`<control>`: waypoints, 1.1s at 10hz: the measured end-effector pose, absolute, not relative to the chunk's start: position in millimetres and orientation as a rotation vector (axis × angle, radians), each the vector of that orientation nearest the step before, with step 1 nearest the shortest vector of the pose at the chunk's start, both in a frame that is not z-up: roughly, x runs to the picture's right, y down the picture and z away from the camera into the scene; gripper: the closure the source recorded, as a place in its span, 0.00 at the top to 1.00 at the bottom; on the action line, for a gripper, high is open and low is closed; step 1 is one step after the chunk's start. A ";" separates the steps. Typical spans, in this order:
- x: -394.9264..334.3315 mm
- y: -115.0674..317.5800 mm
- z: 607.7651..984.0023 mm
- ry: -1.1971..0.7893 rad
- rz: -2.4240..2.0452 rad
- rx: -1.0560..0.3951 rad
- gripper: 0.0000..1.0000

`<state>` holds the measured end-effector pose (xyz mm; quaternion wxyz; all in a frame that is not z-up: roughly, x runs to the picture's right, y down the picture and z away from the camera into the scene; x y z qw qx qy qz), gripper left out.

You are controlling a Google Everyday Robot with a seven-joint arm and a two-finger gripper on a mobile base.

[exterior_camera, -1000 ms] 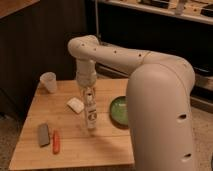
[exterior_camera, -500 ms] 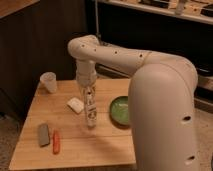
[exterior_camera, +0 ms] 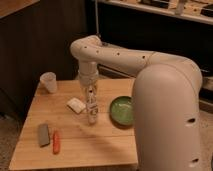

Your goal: Stand the bottle upright

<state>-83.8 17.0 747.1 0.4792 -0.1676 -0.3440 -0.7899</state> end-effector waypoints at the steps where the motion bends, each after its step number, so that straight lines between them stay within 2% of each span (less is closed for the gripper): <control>1: -83.4 15.4 750.5 -0.833 -1.932 -0.396 0.18; 11: -86.1 0.6 780.6 -0.799 -1.958 -0.320 0.18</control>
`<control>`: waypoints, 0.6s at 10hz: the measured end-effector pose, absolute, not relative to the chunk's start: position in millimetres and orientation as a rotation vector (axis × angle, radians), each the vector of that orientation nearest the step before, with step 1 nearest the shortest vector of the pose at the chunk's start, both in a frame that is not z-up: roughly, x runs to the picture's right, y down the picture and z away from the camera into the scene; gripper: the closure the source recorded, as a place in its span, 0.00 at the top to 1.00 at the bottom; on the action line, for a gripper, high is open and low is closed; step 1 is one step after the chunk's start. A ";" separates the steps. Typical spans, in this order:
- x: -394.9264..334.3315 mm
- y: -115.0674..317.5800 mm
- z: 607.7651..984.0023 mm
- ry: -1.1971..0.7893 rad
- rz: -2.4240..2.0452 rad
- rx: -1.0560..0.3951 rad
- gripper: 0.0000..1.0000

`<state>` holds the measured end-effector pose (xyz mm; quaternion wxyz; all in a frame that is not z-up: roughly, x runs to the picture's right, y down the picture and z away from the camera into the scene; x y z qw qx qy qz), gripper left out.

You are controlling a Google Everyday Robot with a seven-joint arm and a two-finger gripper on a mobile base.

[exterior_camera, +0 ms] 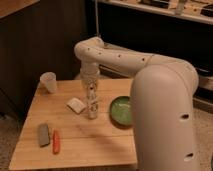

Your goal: Stand the bottle upright

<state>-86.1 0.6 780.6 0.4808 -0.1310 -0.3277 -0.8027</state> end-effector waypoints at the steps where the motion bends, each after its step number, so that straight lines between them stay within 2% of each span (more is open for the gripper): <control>1: -86.3 -1.7 783.2 -0.796 -1.961 -0.313 0.18; 6: -91.4 -13.1 790.6 -0.773 -1.973 -0.280 0.18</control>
